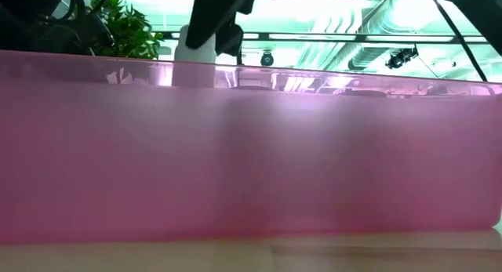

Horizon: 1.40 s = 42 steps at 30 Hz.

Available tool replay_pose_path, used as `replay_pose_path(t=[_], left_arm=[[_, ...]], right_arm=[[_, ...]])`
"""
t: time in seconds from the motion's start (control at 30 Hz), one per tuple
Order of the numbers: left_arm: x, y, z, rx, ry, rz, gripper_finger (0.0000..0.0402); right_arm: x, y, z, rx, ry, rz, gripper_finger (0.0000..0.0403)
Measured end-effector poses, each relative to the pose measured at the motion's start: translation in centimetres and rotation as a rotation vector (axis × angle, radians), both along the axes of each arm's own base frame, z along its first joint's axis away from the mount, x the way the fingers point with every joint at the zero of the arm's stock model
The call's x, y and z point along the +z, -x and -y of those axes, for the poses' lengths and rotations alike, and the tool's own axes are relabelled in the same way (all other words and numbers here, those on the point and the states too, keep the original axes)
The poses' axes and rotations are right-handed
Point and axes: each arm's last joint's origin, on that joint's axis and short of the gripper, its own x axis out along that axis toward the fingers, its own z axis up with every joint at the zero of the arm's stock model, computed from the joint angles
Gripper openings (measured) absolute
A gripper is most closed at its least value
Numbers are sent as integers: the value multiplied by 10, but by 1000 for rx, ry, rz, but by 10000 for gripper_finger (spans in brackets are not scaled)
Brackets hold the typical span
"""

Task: Pick and place pill bottles into a basket
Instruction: Put the white pill bottle into the red bin

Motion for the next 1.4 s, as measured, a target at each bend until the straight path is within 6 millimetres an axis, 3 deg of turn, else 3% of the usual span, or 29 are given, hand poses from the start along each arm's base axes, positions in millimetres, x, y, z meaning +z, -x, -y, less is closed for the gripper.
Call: replay_pose_path(t=[0.5,0.7,1.0,1.4], left_arm=[[0,0,0,1,-1,-3,298],[0,0,0,1,-1,-3,298],[0,0,0,-6,5,-2,298],[-1,0,0,-6,7,-4,298]], right_arm=[[1,3,-64,10,-24,96,160],[-10,-1,-83,17,15,137,160],[-48,-12,-87,16,43,79,159],[-59,-10,-83,-21,44,-1,159]])
